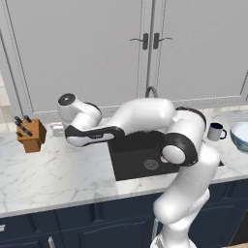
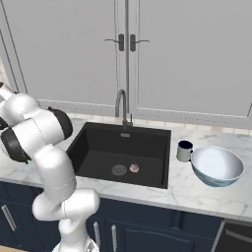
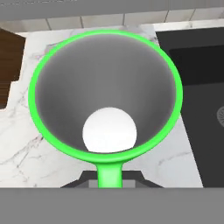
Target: Clear the mugs and bowl far away from the sink.
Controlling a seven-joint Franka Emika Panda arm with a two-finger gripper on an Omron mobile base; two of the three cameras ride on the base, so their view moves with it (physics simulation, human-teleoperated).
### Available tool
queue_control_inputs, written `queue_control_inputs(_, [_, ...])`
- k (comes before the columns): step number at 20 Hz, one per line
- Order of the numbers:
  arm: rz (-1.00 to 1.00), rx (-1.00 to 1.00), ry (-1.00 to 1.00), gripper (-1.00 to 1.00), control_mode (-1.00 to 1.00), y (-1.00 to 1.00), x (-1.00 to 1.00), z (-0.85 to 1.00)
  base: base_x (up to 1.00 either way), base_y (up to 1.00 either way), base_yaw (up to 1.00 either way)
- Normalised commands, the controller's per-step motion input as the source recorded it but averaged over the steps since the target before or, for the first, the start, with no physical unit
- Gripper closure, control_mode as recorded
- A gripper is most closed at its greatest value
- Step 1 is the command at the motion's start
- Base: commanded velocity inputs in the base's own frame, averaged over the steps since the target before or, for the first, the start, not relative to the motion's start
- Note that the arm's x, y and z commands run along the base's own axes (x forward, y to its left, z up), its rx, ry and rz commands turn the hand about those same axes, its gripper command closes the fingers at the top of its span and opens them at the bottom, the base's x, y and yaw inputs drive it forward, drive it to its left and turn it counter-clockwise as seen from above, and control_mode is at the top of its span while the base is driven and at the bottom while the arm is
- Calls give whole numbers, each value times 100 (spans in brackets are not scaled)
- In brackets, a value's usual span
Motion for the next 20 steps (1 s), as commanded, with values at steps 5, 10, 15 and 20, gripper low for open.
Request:
queue_control_inputs(5, [19, 14, -2, 100, -100, -59, -90, 91, 0, 0, 0])
queue_control_inputs(10, [16, 8, 0, 100, -100, -40, -88, 81, 0, 0, 0])
queue_control_inputs(15, [5, 6, 0, 100, -100, -26, -71, 86, 0, 0, 0])
queue_control_inputs(20, [0, 0, -1, 100, -100, -43, -63, 83, 0, 0, 0])
